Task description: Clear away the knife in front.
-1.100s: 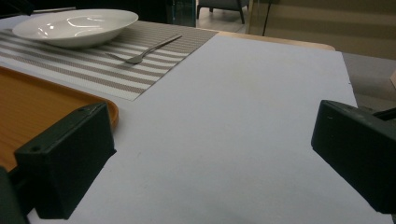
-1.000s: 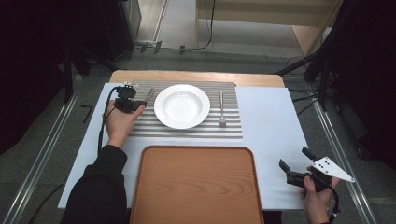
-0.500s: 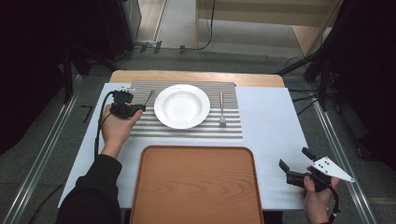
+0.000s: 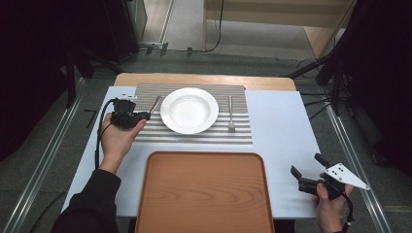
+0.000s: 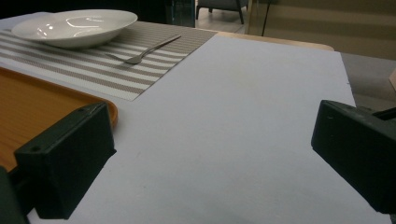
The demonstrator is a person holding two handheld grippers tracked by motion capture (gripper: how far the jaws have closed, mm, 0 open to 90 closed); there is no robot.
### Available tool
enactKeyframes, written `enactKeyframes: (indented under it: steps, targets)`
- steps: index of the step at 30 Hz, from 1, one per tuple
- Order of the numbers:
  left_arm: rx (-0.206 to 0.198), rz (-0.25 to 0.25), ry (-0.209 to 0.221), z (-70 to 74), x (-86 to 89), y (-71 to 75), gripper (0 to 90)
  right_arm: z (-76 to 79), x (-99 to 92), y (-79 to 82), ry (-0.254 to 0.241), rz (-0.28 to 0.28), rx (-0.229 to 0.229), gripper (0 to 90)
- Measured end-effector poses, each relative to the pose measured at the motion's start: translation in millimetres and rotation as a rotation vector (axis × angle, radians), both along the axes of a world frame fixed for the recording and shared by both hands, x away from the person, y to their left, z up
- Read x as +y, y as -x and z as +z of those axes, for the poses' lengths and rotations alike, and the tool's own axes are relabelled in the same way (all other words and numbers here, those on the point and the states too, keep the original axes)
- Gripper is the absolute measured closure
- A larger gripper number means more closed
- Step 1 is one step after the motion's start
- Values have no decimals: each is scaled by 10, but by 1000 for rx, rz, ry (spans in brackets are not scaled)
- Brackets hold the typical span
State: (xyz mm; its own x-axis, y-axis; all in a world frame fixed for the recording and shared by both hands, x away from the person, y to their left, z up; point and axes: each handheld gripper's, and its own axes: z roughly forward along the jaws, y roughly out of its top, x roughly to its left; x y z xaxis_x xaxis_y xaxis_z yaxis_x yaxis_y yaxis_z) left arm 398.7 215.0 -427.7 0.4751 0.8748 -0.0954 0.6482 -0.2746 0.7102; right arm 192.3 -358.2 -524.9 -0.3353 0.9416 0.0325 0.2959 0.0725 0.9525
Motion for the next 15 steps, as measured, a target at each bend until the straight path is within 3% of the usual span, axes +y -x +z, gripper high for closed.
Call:
enactKeyframes:
  steps: [15]
  targets:
    - [-15, -42, 30, -9, -31, 287, 796, 1, 2, 3, 0, 2, -2, 0]
